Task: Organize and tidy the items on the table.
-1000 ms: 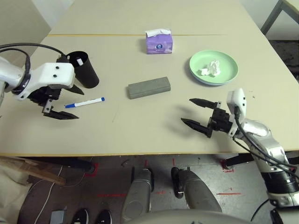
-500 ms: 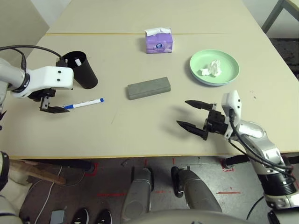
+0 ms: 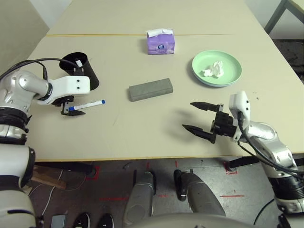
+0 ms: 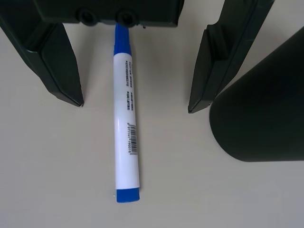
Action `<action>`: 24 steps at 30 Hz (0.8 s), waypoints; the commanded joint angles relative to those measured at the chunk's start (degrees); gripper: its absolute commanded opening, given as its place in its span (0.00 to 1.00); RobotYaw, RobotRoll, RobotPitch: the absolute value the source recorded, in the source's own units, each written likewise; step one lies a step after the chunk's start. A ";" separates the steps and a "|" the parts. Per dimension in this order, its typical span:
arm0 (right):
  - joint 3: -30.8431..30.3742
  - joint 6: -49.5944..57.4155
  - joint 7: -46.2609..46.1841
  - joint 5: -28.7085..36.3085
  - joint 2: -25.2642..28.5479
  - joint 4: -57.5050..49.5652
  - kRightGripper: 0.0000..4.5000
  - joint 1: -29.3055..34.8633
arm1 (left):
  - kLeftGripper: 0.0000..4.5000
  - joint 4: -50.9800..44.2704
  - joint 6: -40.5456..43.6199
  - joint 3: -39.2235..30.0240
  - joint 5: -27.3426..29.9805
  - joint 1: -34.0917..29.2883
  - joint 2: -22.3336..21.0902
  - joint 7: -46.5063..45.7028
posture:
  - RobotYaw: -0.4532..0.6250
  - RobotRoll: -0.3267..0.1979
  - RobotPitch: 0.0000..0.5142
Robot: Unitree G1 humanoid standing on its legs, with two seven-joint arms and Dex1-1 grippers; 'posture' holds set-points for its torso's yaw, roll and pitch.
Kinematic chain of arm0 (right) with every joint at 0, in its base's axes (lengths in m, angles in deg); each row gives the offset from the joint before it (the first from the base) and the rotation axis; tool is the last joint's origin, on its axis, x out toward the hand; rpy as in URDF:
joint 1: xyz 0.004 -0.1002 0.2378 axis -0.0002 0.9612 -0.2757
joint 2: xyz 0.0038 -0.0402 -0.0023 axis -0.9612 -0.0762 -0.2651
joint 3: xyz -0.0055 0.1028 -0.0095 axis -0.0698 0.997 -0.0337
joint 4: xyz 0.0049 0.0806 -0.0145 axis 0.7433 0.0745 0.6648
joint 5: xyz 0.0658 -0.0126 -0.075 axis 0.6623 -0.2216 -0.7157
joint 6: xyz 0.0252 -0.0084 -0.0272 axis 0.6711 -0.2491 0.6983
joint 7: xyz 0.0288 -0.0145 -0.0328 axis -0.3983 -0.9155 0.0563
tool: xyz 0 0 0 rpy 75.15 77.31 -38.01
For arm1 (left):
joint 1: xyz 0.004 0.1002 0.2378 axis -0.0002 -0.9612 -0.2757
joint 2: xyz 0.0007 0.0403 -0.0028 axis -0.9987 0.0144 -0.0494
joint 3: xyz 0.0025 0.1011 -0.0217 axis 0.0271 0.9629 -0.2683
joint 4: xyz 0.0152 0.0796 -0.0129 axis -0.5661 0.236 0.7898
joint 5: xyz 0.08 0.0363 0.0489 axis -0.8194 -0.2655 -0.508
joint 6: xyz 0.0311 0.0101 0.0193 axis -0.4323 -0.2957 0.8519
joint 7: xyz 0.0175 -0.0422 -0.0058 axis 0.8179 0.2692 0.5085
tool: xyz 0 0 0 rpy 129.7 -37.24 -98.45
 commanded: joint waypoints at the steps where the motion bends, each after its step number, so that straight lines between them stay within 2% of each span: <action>1: 0.41 0.45 0.65 1.24 0.52 -1.88 1.00 1.20 | 0.99 2.84 -1.02 0.87 -1.51 0.33 0.88 -0.83 | 0.33 0.62 0.45; 4: 0.21 0.33 0.93 1.44 0.73 -2.25 1.00 1.53 | 0.99 3.84 -1.49 0.70 -1.94 0.69 1.07 -1.03 | 0.33 0.62 0.46; 7: 0.06 0.44 1.00 1.79 0.67 -2.40 1.00 1.59 | 0.85 4.52 -1.39 0.52 -2.03 0.83 1.16 -0.70 | 0.33 0.62 0.46; 9: -0.21 0.46 1.22 1.95 0.60 -2.39 1.00 1.45 | 0.72 4.82 -1.01 0.43 -1.93 0.82 1.14 -0.02 | 0.34 0.62 0.46; 17: -0.50 0.43 1.72 1.96 0.38 -1.72 1.00 0.72 | 0.08 4.77 -1.10 -0.01 -1.54 0.88 1.00 0.06 | 0.34 0.62 0.46; 18: -0.52 0.42 1.80 1.95 0.35 -1.60 1.00 0.59 | 0.06 4.74 -1.08 -0.02 -1.53 0.98 1.00 0.08 | 0.34 0.62 0.46; 24: -0.56 -0.04 2.49 1.83 0.31 -0.91 1.00 0.40 | 0.06 3.90 -1.30 -0.51 -0.41 0.72 0.69 2.49 | 0.35 0.62 0.46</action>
